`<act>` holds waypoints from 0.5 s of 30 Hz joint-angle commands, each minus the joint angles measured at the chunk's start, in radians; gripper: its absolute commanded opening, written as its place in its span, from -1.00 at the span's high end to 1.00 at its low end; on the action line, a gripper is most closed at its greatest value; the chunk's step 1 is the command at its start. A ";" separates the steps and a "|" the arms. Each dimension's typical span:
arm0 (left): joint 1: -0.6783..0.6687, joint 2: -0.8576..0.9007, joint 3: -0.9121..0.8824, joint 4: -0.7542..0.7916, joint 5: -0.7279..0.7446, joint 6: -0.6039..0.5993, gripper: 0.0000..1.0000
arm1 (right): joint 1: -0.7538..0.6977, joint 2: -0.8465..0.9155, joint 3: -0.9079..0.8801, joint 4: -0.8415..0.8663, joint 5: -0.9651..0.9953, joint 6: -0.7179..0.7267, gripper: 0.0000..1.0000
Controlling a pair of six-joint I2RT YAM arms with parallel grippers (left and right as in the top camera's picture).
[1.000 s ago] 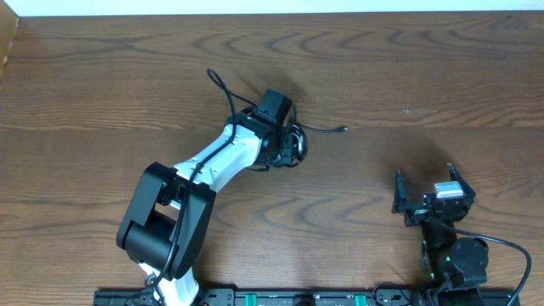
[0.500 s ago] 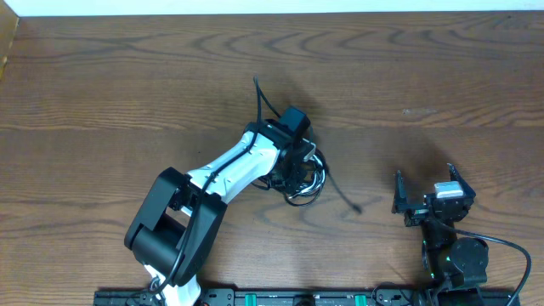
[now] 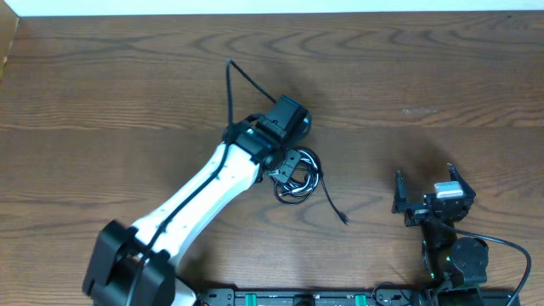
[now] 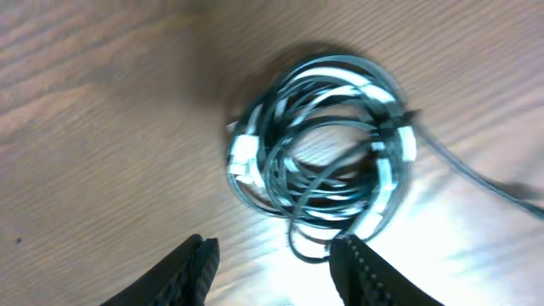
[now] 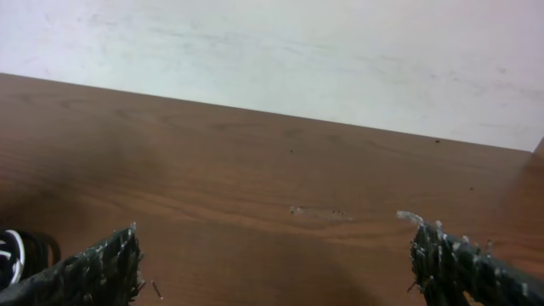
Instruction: Untangle cables
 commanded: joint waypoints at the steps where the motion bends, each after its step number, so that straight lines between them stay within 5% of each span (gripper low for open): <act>1: -0.040 -0.012 0.020 -0.002 0.074 0.047 0.07 | 0.004 -0.006 -0.001 -0.004 0.002 -0.010 -0.98; 15: -0.160 0.161 0.016 0.084 0.073 0.045 0.23 | 0.004 -0.006 -0.001 -0.004 0.001 -0.010 -0.99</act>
